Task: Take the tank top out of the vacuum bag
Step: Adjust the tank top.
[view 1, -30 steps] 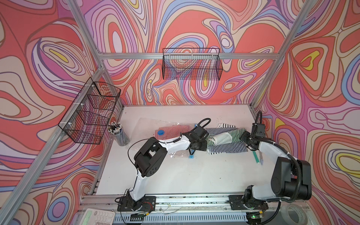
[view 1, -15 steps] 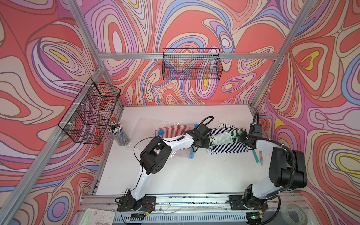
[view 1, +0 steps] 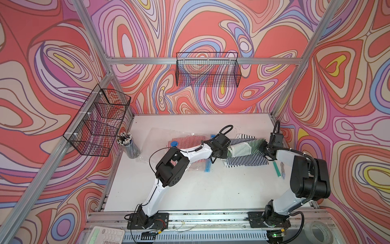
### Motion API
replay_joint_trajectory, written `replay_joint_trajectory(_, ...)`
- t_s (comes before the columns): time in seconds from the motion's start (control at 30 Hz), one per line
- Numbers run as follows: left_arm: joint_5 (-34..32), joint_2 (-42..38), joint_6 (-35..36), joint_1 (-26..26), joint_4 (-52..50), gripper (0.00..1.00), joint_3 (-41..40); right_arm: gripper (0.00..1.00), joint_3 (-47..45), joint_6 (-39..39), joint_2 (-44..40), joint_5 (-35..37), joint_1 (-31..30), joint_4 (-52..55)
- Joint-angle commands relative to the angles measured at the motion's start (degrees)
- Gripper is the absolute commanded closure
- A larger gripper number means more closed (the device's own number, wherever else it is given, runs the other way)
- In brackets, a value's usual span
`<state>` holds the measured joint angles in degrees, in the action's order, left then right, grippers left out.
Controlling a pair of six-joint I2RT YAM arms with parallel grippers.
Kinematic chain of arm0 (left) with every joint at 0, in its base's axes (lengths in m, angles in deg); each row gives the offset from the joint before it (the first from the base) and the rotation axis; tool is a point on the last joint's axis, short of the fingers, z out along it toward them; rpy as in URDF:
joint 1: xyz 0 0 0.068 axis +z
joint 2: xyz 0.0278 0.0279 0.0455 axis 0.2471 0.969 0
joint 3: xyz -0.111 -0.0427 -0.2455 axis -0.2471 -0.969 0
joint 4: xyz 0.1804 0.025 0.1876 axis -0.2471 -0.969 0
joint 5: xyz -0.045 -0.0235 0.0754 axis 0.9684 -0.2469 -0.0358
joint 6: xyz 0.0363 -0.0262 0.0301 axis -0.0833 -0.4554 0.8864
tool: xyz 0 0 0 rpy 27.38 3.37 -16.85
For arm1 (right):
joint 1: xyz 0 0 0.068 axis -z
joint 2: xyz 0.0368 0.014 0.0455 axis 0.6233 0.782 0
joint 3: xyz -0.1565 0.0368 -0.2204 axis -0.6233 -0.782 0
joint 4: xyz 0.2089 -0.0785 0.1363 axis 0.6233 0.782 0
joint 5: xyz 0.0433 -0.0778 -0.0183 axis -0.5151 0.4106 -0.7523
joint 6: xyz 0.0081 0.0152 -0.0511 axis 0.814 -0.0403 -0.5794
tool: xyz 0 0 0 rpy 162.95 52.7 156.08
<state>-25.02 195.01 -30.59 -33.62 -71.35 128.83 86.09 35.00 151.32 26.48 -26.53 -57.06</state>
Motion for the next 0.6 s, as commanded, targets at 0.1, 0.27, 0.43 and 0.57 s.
replay_joint_trajectory(0.1,-1.5,0.8,0.6,1.3,-1.9,0.92,1.0,1.00,1.3,0.1,0.3,0.6,0.3,-1.1)
replay_joint_trajectory(0.27,-0.1,-2.2,0.3,1.4,-0.8,1.00,-1.2,1.00,1.4,-0.4,-1.5,1.3,0.3,0.9)
replay_joint_trajectory(0.43,1.3,-6.0,-0.5,1.3,-1.3,1.00,-2.9,1.00,1.5,-0.1,-4.6,2.8,0.3,4.5)
replay_joint_trajectory(0.57,2.0,-8.6,-0.8,1.4,-1.8,1.00,-4.2,1.00,2.2,-0.1,-6.3,4.4,0.3,8.0)
